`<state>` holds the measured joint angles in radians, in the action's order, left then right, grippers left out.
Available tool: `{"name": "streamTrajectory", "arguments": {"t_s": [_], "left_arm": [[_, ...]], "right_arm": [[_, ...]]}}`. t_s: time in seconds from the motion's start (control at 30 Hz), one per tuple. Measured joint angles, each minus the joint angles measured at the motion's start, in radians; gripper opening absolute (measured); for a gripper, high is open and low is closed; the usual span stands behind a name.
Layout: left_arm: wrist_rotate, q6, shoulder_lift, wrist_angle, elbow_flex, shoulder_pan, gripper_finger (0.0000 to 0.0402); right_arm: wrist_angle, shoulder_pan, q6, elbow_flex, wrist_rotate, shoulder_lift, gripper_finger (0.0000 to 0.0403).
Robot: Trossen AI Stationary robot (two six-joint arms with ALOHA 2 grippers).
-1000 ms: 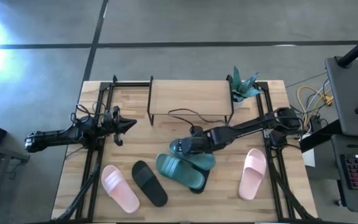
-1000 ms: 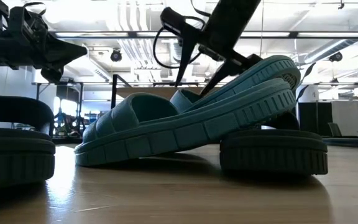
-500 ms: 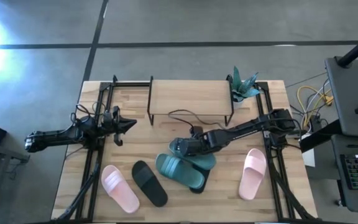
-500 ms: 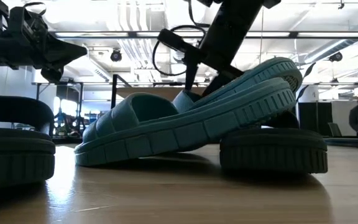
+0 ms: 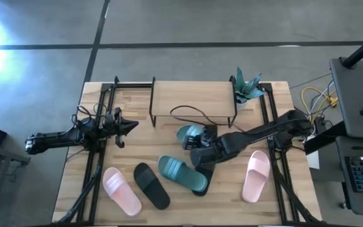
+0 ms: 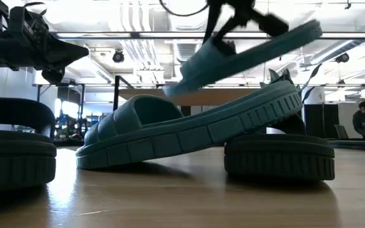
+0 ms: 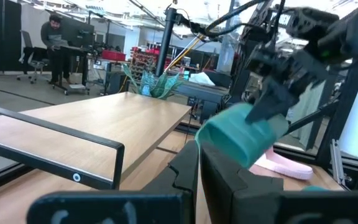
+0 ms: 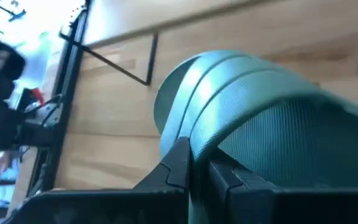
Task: Pick and place slides into the shelf
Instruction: Put the top green slipper on the shelf
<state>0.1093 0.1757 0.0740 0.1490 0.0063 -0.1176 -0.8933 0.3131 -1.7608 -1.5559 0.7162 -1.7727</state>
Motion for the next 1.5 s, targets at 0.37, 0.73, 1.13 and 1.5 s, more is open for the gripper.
{"name": "streamTrajectory", "arguments": {"t_s": [0.37,0.73,1.13,1.5], "left_arm": [[0.0,0.0,0.0,0.0,0.0,0.0,0.0003],[0.0,0.0,0.002,0.0,0.0,0.0,0.0003],[0.0,0.0,0.004,0.0,0.0,0.0,0.0003],[0.0,0.0,0.01,0.0,0.0,0.0,0.0003]], "right_arm": [[-0.17,-0.038,-0.527,-0.03,0.514,0.125,0.0013],[-0.094,-0.327,-0.573,-0.025,0.437,0.09,0.0013],[0.127,-0.497,-0.545,0.022,0.164,0.006,0.0013],[0.089,-0.557,-0.395,0.023,0.09,-0.016,0.0018]]}}
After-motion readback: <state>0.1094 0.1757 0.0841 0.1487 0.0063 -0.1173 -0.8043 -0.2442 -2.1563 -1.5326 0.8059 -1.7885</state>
